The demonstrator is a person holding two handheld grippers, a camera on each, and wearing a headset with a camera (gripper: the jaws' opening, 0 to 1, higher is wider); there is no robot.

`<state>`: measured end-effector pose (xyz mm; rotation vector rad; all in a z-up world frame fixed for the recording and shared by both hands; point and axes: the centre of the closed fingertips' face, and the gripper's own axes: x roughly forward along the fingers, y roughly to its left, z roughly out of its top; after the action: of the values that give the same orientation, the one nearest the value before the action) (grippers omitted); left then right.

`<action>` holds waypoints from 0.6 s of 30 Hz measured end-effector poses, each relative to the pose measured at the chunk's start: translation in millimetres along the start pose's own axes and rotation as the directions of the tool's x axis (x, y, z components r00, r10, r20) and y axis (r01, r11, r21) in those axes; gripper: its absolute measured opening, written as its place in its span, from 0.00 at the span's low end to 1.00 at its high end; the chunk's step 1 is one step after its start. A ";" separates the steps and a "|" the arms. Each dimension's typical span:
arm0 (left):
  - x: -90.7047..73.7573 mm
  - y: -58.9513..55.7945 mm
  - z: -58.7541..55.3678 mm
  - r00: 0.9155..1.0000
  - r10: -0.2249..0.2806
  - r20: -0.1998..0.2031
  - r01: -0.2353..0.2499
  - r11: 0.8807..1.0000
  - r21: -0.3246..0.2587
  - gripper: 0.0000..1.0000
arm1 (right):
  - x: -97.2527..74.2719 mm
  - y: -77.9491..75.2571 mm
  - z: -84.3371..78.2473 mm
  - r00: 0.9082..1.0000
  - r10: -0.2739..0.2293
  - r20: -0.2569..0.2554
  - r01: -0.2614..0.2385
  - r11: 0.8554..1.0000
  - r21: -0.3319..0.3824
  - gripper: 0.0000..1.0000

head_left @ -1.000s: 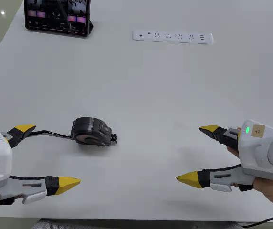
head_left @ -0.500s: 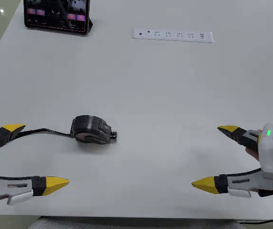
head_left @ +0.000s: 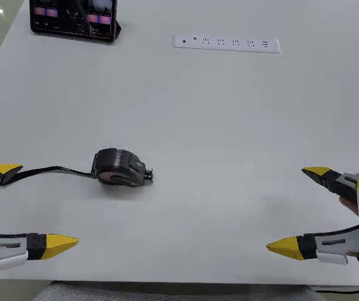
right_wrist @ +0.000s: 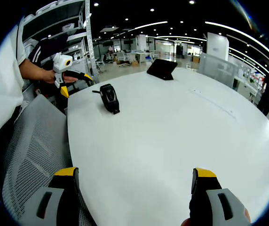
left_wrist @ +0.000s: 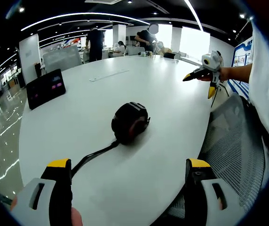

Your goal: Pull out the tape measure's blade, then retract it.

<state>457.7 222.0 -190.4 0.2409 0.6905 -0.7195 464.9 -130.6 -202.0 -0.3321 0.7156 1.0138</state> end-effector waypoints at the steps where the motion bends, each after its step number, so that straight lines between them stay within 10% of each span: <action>1: 0.1 -2.4 -0.3 1.000 -0.013 -0.002 0.013 1.000 -0.002 0.99 | -0.5 0.1 -0.9 1.000 -0.001 -0.002 0.001 1.000 0.001 0.99; 18: -0.8 -1.2 0.4 1.000 -0.007 0.008 0.007 1.000 0.002 0.99 | -1.5 3.3 -5.4 1.000 0.004 -0.010 -0.004 1.000 0.014 0.99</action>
<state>456.6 221.4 -189.5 0.2372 0.6837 -0.7272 459.5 -132.9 -204.7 -0.3237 0.7323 1.0115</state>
